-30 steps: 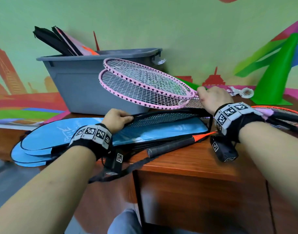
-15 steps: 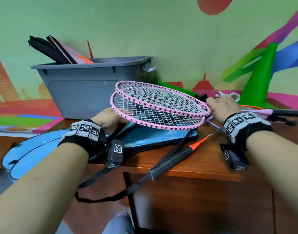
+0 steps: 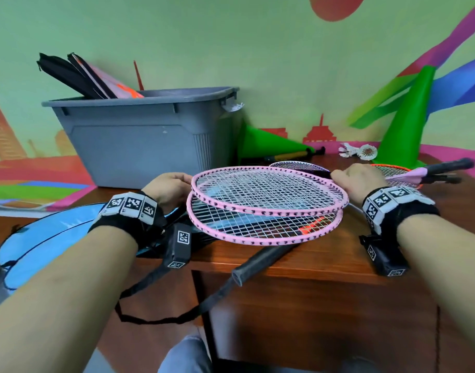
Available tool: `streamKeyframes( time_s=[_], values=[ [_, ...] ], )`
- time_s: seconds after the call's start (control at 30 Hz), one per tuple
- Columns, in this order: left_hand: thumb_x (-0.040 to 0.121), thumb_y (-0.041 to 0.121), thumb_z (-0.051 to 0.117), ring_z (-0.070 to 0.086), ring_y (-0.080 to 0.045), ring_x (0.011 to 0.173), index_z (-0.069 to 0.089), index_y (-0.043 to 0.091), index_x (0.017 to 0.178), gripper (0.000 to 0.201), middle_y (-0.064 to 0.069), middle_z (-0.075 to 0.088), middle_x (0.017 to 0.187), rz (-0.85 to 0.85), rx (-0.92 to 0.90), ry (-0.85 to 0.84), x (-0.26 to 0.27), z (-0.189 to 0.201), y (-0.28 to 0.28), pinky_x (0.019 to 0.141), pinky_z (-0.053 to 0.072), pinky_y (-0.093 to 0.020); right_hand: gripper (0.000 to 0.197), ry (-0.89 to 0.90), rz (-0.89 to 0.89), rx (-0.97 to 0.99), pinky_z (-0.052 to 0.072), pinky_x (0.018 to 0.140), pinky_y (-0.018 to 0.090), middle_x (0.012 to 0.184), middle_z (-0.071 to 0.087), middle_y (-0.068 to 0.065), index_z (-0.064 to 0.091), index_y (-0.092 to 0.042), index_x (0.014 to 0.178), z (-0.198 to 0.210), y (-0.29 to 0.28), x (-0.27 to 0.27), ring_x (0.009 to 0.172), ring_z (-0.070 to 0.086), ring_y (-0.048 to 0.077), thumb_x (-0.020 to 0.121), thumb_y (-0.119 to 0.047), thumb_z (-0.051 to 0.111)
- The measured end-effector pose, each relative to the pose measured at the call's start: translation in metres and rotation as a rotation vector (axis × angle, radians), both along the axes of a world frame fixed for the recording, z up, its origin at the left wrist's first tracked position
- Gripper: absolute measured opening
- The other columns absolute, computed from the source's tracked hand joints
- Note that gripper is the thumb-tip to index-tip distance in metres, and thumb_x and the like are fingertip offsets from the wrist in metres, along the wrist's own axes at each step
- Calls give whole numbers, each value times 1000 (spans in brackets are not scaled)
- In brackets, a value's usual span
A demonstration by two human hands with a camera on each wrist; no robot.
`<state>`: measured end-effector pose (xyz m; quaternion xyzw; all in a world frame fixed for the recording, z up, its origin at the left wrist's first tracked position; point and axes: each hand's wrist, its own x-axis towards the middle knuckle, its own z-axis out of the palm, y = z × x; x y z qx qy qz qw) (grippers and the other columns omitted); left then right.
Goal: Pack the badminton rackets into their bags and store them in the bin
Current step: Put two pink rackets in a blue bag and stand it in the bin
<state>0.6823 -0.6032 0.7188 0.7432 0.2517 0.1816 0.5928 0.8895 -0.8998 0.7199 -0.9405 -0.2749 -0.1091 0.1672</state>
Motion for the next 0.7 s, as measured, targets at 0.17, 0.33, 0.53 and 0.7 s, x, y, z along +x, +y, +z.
streamKeyframes(
  time_s=[0.17, 0.33, 0.53, 0.7],
  values=[
    [83, -12, 56, 60, -13, 42, 53, 7, 72, 22, -3, 64, 52, 82, -92, -63, 0, 0, 7, 45, 51, -18, 50, -31, 12, -98, 30, 66, 32, 73, 44, 18, 36, -14, 49, -3, 6, -1, 76, 43, 30, 90, -42, 32],
    [86, -13, 53, 63, -12, 46, 51, 9, 71, 26, -1, 67, 56, 73, -174, -114, 0, 1, 13, 49, 54, -18, 47, -95, 1, -256, 32, 69, 32, 65, 43, 11, 39, -13, 50, -3, 10, -6, 75, 42, 29, 80, -43, 18],
    [85, -13, 52, 64, -11, 50, 51, 11, 72, 27, 1, 70, 61, 40, -178, -80, 3, 4, 16, 57, 54, -20, 49, -143, -65, -340, 35, 75, 32, 73, 51, 13, 54, -12, 60, -9, 6, -1, 76, 46, 28, 93, -41, 32],
    [85, -12, 53, 57, -17, 54, 55, 10, 72, 26, -5, 63, 61, 31, -123, 6, 4, 3, 14, 58, 50, -25, 54, -155, -24, -167, 37, 67, 34, 73, 57, 23, 59, -8, 60, -6, 4, -1, 79, 56, 35, 72, -45, 21]
  ],
)
